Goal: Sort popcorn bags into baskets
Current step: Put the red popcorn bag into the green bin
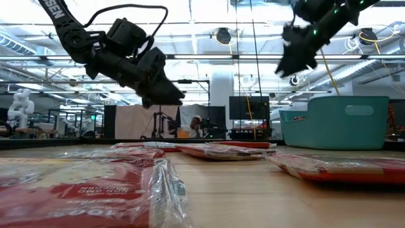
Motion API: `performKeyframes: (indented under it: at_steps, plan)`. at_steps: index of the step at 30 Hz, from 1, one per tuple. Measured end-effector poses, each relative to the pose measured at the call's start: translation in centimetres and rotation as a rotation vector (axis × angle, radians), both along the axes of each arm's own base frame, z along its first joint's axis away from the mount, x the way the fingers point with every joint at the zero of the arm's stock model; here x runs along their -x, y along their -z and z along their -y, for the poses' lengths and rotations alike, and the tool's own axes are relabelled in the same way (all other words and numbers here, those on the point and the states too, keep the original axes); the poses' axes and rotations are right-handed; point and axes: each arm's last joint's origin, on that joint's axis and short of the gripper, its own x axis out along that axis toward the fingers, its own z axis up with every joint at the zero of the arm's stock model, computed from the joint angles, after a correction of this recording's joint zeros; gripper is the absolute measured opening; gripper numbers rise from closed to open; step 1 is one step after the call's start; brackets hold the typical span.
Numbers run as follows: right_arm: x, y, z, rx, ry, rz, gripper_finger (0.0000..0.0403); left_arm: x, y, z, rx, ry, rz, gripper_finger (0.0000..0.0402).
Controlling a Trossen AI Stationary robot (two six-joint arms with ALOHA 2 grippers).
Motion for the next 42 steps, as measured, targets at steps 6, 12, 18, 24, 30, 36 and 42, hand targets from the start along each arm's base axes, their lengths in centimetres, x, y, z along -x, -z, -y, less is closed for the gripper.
performKeyframes:
  at_steps: [6,12,18,24,30,36,42]
  plan:
    - [-2.4,1.4,-3.8,0.053,-0.266,0.214,0.0208,0.8,0.4,0.3,0.042,-0.006,-0.106,0.0179]
    - [-3.9,5.5,-6.4,0.162,-0.432,0.351,0.0208,2.1,0.6,0.5,0.051,-0.06,-0.242,0.0179]
    - [-4.4,9.1,-7.5,0.197,-0.471,0.485,0.0208,3.0,1.5,1.8,0.057,-0.016,-0.405,0.0181]
    - [-5.5,11.6,-8.2,0.179,-0.456,0.389,0.0208,2.5,1.8,6.1,-0.19,0.047,-0.496,0.0213]
    - [-6.4,12.8,-8.7,0.178,-0.472,0.37,0.0208,2.6,1.9,10.2,-0.437,-0.039,-0.516,0.0259]
    - [-7.0,12.9,-8.9,0.203,-0.483,0.426,0.0208,2.9,2.3,11.6,-0.377,-0.051,-0.507,0.0269]
    - [-7.4,12.8,-8.9,0.222,-0.482,0.479,0.0208,3.6,3.6,11.4,-0.357,-0.074,-0.535,0.0232]
